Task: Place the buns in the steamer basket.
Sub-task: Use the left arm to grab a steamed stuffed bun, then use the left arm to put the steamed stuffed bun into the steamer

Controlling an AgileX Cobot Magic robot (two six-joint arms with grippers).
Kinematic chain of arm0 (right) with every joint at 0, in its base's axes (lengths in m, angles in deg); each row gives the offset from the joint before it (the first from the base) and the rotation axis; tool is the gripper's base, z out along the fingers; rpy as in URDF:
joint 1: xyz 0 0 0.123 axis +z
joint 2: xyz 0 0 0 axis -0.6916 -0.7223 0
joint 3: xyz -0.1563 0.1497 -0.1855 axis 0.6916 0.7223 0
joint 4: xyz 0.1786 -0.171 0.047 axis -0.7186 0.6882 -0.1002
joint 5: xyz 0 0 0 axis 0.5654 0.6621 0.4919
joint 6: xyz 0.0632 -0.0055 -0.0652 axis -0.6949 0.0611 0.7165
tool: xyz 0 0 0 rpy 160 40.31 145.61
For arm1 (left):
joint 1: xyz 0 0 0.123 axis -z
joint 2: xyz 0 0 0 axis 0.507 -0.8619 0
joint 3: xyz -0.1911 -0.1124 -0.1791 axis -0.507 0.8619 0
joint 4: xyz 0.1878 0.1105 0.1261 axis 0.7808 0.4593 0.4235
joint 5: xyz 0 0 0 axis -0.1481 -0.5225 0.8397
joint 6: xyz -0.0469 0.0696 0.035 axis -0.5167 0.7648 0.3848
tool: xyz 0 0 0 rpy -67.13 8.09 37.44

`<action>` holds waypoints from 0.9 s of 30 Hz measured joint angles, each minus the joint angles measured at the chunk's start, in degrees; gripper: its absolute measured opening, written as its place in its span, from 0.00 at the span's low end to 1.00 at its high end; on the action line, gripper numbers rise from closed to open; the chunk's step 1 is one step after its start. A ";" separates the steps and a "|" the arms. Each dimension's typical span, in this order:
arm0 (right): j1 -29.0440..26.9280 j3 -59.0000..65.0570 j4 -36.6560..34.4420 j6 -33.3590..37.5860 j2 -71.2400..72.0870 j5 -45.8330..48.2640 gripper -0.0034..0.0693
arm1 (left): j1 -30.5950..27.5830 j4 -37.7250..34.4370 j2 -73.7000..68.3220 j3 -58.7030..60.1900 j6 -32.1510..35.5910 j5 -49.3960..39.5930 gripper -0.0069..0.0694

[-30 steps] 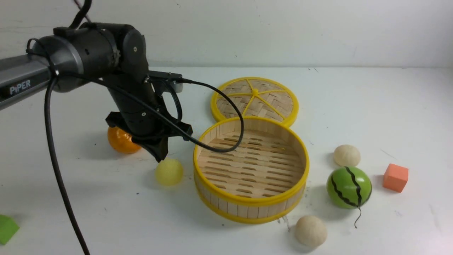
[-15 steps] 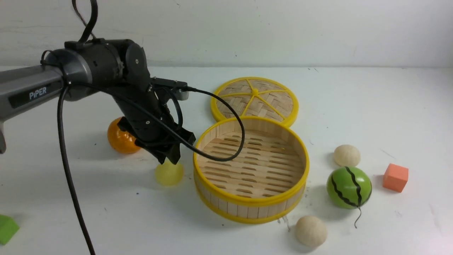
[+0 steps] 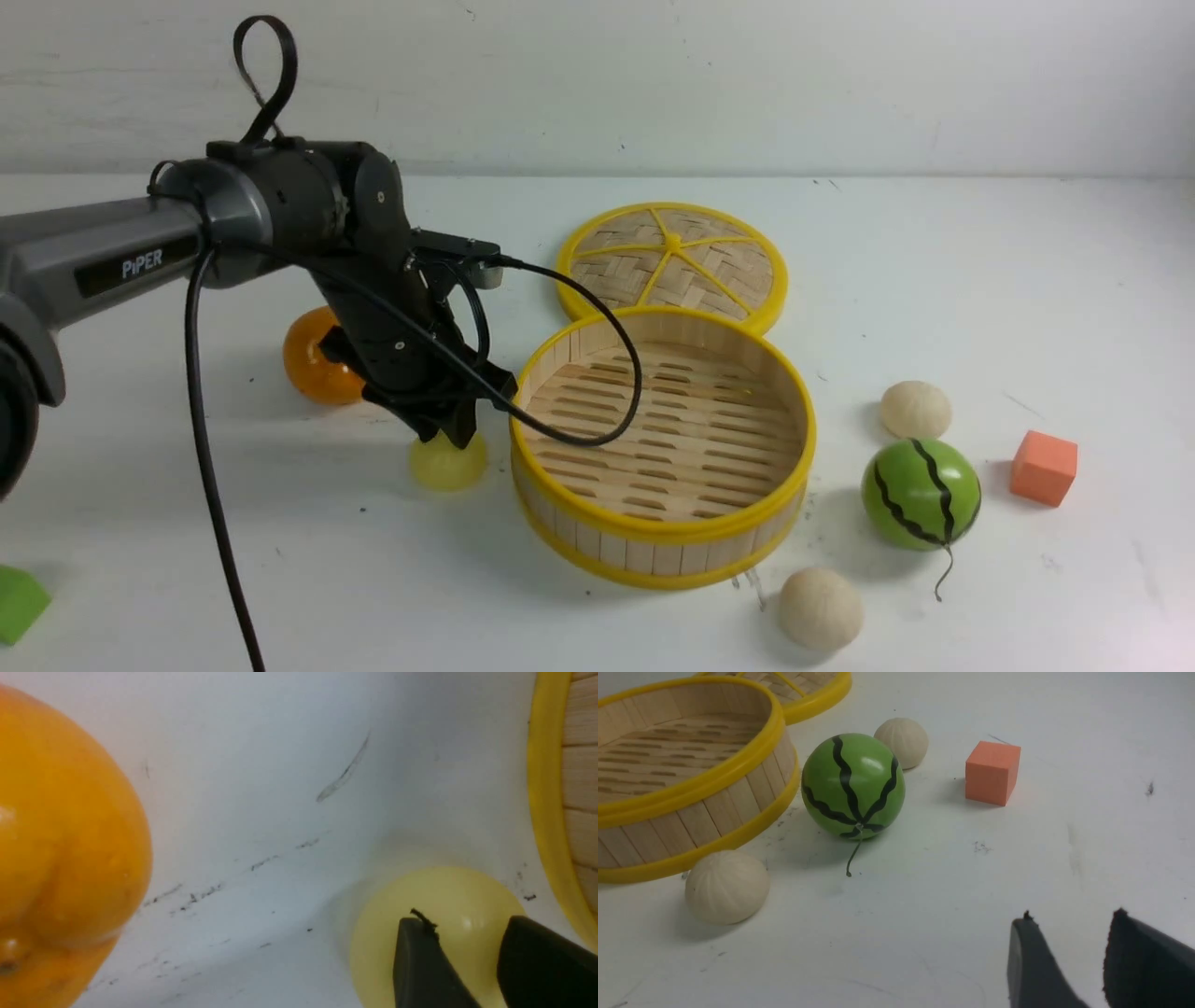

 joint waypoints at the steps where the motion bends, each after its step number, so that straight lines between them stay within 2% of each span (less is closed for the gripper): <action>1: 0.00 0.00 0.00 0.00 0.00 0.00 0.38 | 0.00 0.00 -0.23 0.00 0.00 0.00 0.40; 4: 0.00 0.00 0.00 0.00 0.00 0.00 0.38 | 0.00 0.00 -0.53 0.00 0.00 0.06 0.32; 8: 0.00 0.00 0.00 0.00 0.00 0.00 0.38 | 0.00 0.00 -0.53 -0.11 -0.80 -0.50 0.10; 9: 0.00 0.00 0.00 0.00 0.00 0.00 0.38 | 0.00 0.00 -0.53 -0.17 -0.89 -0.74 0.08; 14: 0.00 0.00 0.00 0.00 0.00 0.00 0.38 | 0.00 0.25 0.78 -1.07 -1.63 -3.61 0.07; 20: 0.00 0.00 0.00 0.00 0.00 0.00 0.38 | 1.59 0.99 9.77 -2.15 -2.86 -6.36 0.07; 27: 0.00 0.00 -0.09 0.00 0.00 0.00 0.38 | 11.36 0.47 12.00 -2.89 -2.84 -3.05 0.07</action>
